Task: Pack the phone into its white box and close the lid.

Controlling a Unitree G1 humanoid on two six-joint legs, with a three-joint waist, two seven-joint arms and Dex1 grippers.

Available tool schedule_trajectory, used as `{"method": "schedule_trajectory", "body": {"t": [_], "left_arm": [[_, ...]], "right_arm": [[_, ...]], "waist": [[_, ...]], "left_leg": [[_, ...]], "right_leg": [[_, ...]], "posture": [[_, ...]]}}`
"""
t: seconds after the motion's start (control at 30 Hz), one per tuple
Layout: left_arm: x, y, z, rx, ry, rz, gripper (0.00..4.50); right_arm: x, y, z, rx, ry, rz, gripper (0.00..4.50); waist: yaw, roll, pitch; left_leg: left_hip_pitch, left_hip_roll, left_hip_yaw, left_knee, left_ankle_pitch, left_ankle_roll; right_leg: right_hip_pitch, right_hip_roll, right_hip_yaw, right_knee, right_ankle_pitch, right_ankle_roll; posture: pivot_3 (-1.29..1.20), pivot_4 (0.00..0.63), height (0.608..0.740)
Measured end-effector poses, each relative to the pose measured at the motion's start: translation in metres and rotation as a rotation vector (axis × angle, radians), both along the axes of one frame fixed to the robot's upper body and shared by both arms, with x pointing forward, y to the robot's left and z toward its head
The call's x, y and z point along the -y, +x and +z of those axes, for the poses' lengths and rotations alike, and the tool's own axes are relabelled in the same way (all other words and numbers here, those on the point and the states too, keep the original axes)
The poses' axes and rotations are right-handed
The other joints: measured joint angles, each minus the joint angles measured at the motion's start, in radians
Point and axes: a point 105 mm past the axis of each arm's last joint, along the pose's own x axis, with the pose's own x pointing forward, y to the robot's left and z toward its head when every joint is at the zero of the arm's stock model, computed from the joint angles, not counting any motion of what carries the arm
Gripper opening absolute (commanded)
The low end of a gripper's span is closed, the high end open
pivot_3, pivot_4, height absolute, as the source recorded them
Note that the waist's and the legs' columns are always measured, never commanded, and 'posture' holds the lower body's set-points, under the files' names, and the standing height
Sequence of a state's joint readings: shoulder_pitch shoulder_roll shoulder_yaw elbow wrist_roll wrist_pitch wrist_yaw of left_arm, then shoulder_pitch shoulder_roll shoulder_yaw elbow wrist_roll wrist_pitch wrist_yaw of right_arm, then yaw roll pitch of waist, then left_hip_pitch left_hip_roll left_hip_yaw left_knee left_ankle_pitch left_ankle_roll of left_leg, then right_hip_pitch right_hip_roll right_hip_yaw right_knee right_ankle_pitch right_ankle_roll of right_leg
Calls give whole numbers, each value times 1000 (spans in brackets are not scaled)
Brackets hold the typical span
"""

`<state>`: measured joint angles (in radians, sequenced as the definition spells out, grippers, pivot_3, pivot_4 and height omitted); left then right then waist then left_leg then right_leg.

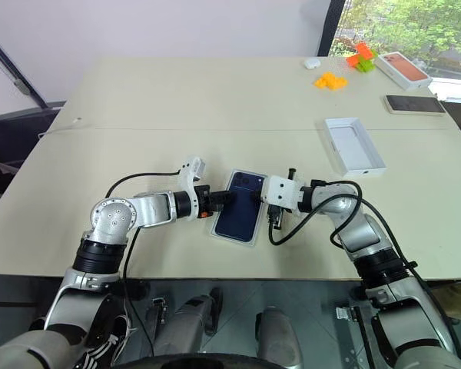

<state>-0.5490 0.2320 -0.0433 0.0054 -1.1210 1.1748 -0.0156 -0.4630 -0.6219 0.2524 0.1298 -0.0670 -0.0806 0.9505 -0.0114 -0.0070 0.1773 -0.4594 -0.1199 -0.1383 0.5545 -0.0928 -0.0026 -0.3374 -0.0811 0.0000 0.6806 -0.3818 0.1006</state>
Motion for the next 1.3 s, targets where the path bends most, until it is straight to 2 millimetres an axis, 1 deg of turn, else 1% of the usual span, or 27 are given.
{"method": "schedule_trajectory", "body": {"t": [0.03, 0.13, 0.23, 0.33, 0.43, 0.53, 0.57, 0.6, 0.67, 0.77, 0.8, 0.9, 0.93, 1.03, 1.23, 1.3], "left_arm": [[1, -2, -1, -2, 1, -8, 20], [-2, 1, 0, 19, 19, 14, 20], [-12, 8, 6, 55, 20, 62, 20], [-27, 17, 15, 104, 29, 119, 20], [-44, 24, 19, 132, 41, 167, 20], [-57, 28, 22, 155, 48, 207, 800], [-58, 29, 23, 155, 40, 214, 1228], [-59, 30, 22, 151, 36, 216, 1776], [-59, 30, 20, 144, 27, 220, 2736], [-54, 30, 19, 140, 11, 217, 4281], [-52, 30, 19, 140, 4, 209, 4500], [-50, 29, 19, 140, 0, 199, 4500], [-52, 29, 17, 145, 17, 201, 4500], [-58, 31, 14, 152, 52, 216, 4500], [-63, 33, 16, 171, 57, 225, 4500], [-66, 33, 18, 183, 63, 217, 3998]], "right_arm": [[1, 1, 0, 4, -3, -1, 0], [3, 5, 2, 13, -5, -13, 0], [5, 7, 6, -33, 53, -43, 0], [15, 11, 15, -33, 71, -65, 0], [33, 15, 20, -33, 48, -105, 0], [46, 16, 20, -48, 43, -135, 0], [49, 15, 19, -68, 42, -143, 0], [52, 15, 17, -88, 40, -147, 251], [55, 14, 15, -123, 50, -156, 817], [56, 14, 13, -151, 65, -170, 2336], [56, 14, 13, -155, 66, -172, 2870], [56, 13, 13, -152, 63, -166, 4374], [56, 14, 14, -147, 63, -165, 4446], [56, 14, 15, -140, 61, -167, 4446], [54, 11, 16, -164, 74, -150, 4446], [55, 11, 16, -166, 72, -153, 3930]], "waist": [[0, 0, 0], [0, 0, 0], [0, 0, 0], [0, 0, 0], [1, 0, 0], [1, 0, 0], [1, 0, 0], [1, 0, 0], [1, 0, 0], [0, 0, 0], [0, 0, 0], [0, 0, 0], [-1, 0, 0], [0, 0, 0], [0, 0, 0], [0, 0, 0]], "left_leg": [[0, 0, 0, 0, 0, 0], [0, 0, 0, 2, 0, -1], [-2, 0, 0, 1, 0, 0], [-2, 0, 0, 0, 1, 1], [-2, 0, 0, -2, 1, 1], [-2, 0, 0, -4, 1, 1], [-2, 0, 0, -4, 1, 1], [-2, 0, 0, -4, 1, 1], [-2, 0, 0, -3, 1, 1], [-2, 0, 0, -3, 1, 1], [-2, 0, 0, -3, 1, 1], [-2, 0, 0, -3, 1, 1], [-2, 0, 0, -3, 1, 1], [-2, 0, 0, -3, 1, 1], [-2, 0, 0, -3, 1, 1], [-2, 0, 0, -3, 1, 1]], "right_leg": [[0, 0, 0, 0, 0, 0], [1, 0, 0, 0, 0, 0], [-1, 0, 0, 0, 0, 0], [-2, 0, 0, 0, 0, 1], [-2, 0, 0, 0, 0, 2], [-2, 0, 0, 0, 0, 2], [-2, 0, 0, 0, 0, 2], [-2, 0, 0, 0, 0, 2], [-2, 0, 0, 0, 0, 2], [-2, 0, 0, 0, 0, 2], [-2, 0, 0, 0, 0, 2], [-2, 0, 0, 0, 0, 2], [-2, 0, 0, 0, 0, 2], [-2, 0, 0, 0, 0, 2], [-2, 0, 0, 0, 0, 2], [-2, 0, 0, 0, 0, 2]], "posture": [[0, 150, 740], [0, 150, 740], [0, 150, 740], [0, 150, 740], [0, 150, 740], [0, 150, 740], [0, 150, 740], [0, 150, 740], [0, 150, 740], [0, 150, 740], [0, 150, 740], [0, 150, 740], [0, 150, 740], [0, 150, 740], [0, 150, 740], [0, 150, 740]]}}
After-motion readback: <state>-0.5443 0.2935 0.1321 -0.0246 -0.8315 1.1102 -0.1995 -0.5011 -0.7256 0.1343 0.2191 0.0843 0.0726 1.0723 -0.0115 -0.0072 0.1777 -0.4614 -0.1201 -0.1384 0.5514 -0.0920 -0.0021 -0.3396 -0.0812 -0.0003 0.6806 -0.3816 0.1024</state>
